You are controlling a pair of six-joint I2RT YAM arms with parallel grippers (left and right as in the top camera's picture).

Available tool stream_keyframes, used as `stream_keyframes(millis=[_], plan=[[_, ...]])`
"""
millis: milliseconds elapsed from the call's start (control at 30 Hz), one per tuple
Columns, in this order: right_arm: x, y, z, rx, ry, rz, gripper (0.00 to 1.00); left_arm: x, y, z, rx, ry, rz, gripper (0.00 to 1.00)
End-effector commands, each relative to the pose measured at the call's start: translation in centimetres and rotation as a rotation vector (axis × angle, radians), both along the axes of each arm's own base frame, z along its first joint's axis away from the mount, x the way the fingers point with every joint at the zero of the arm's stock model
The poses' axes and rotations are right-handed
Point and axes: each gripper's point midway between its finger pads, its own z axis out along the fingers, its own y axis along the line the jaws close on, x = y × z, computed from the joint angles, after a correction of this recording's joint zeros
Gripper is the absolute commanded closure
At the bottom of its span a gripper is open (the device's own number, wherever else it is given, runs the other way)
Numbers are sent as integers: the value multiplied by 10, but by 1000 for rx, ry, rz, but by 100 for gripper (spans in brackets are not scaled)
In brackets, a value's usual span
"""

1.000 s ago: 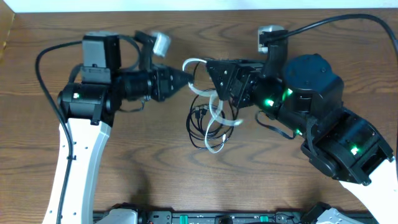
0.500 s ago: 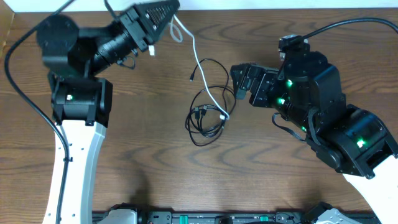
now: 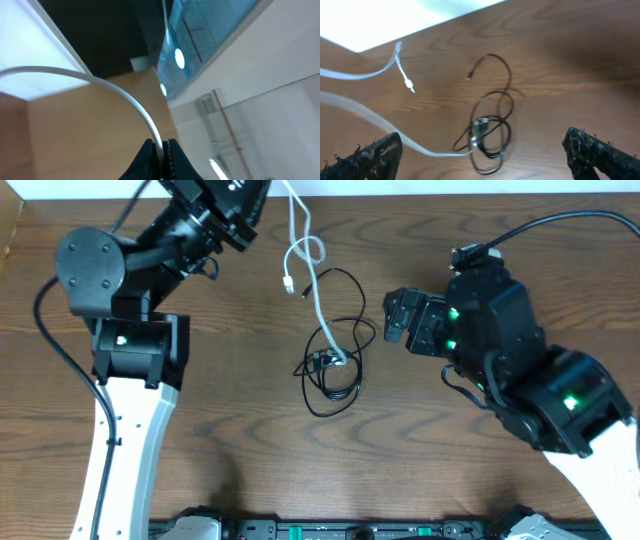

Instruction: Untangle cables

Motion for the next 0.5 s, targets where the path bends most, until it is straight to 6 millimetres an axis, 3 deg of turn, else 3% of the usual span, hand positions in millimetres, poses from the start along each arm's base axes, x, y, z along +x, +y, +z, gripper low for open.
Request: stream_keyframes(millis=[0, 100, 233, 400, 433, 467], plan=[[20, -2, -33, -88, 71, -50, 1, -16, 1, 28, -105, -19, -37, 93], [26, 10, -56, -106, 137, -24, 1, -19, 2, 32, -113, -35, -40, 93], [41, 25, -101, -157, 242, -6, 1, -25, 3, 39, -151, -27, -66, 93], [48, 60, -167, -155, 409, 92, 1, -32, 8, 53, -194, -78, -61, 93], [45, 69, -190, -150, 483, 121, 3, -31, 11, 55, -207, -78, -45, 92], [44, 72, -198, -148, 506, 130, 4, -30, 12, 56, -212, -78, -39, 93]])
